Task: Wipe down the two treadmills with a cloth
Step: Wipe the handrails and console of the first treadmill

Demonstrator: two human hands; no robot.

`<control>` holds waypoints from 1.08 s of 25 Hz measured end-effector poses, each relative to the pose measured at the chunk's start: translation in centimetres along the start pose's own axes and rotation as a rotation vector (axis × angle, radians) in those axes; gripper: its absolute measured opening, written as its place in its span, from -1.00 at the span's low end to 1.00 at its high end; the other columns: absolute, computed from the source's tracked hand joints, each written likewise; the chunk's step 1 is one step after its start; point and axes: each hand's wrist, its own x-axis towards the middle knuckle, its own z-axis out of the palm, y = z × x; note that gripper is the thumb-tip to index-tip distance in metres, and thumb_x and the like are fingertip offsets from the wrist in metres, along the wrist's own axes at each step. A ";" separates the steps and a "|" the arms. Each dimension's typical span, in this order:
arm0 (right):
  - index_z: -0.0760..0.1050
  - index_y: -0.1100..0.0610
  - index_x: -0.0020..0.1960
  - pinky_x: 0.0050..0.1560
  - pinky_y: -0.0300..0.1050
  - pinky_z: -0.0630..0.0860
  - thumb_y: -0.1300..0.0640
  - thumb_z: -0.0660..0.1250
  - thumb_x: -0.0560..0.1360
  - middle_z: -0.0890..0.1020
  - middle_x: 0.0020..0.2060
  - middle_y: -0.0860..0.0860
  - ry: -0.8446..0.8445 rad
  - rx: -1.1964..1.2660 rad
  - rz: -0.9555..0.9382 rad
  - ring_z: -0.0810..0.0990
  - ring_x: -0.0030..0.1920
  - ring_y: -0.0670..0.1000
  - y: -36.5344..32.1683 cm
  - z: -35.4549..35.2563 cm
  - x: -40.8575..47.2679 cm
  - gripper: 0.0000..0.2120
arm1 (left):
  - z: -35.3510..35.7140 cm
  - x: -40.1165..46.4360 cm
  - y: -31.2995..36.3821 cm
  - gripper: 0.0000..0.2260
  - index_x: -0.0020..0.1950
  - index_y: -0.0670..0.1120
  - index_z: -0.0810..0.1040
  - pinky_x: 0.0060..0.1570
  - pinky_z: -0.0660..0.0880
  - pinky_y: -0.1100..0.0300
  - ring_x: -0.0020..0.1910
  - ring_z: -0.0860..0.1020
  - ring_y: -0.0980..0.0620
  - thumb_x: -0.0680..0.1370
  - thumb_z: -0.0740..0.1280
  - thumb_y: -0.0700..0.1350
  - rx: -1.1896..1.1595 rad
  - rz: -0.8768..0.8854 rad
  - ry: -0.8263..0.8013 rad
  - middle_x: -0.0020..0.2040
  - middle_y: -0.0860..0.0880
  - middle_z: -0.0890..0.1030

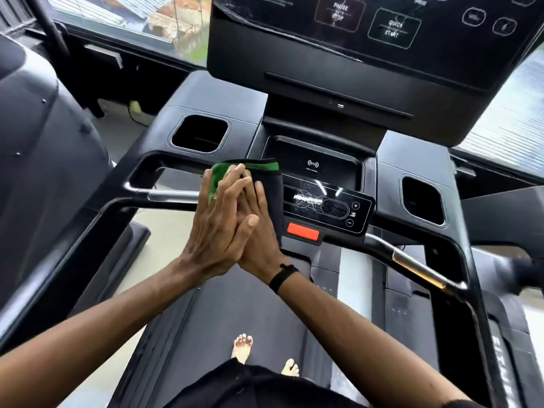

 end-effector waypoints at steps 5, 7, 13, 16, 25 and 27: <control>0.10 0.16 0.61 0.57 0.26 -0.04 -0.05 0.11 0.64 0.08 0.60 0.15 -0.096 -0.121 0.003 -0.09 0.61 0.21 3.6 -1.7 -3.3 -0.39 | 1.3 -0.6 1.9 -0.51 0.41 -0.32 0.37 0.50 0.04 -0.31 0.55 0.22 -0.16 0.59 0.15 -0.03 -0.090 0.032 -0.118 0.51 -0.26 0.32; 0.07 0.18 0.61 0.56 0.26 0.01 -0.05 0.06 0.64 0.05 0.61 0.14 -0.079 -0.091 0.068 -0.10 0.61 0.18 5.3 -2.6 -4.6 -0.39 | 2.2 -0.1 3.1 -0.51 0.40 -0.32 0.39 0.50 0.04 -0.30 0.55 0.23 -0.15 0.60 0.15 -0.01 -0.097 0.074 -0.165 0.51 -0.26 0.33; 0.08 0.22 0.60 0.57 0.25 -0.02 -0.09 0.02 0.66 0.08 0.61 0.14 -0.022 0.066 0.205 -0.08 0.62 0.15 8.1 -5.2 -8.0 -0.38 | 4.4 1.1 6.9 -0.53 0.40 -0.27 0.39 0.53 0.05 -0.22 0.54 0.26 -0.10 0.64 0.11 0.04 -0.102 0.167 -0.271 0.49 -0.24 0.37; 0.11 0.19 0.60 0.57 0.26 -0.03 -0.02 0.14 0.63 0.07 0.61 0.13 -0.004 0.083 0.247 -0.09 0.62 0.12 9.9 -6.2 -10.3 -0.39 | 5.4 0.7 8.6 -0.52 0.42 -0.25 0.38 0.55 0.02 -0.19 0.55 0.24 -0.07 0.65 0.09 0.06 -0.112 0.191 -0.318 0.50 -0.22 0.34; 0.30 0.06 0.47 0.50 0.17 0.19 -0.02 0.31 0.37 0.35 0.47 0.08 -0.100 -0.048 0.477 0.31 0.47 0.16 17.2 -10.8 -18.8 -0.33 | 11.3 1.2 14.9 -0.51 0.44 -0.21 0.36 0.58 -0.08 -0.09 0.51 0.31 -0.01 0.65 0.08 0.09 -0.228 0.409 -0.483 0.46 -0.14 0.41; 0.34 0.02 0.43 0.43 0.17 0.28 0.02 0.38 0.27 0.41 0.40 0.05 -0.150 -0.106 0.649 0.39 0.36 0.16 18.8 -11.9 -20.8 -0.27 | 12.9 1.5 16.4 -0.51 0.42 -0.21 0.36 0.58 -0.07 -0.08 0.43 0.41 -0.04 0.65 0.08 0.12 -0.250 0.461 -0.514 0.41 -0.13 0.46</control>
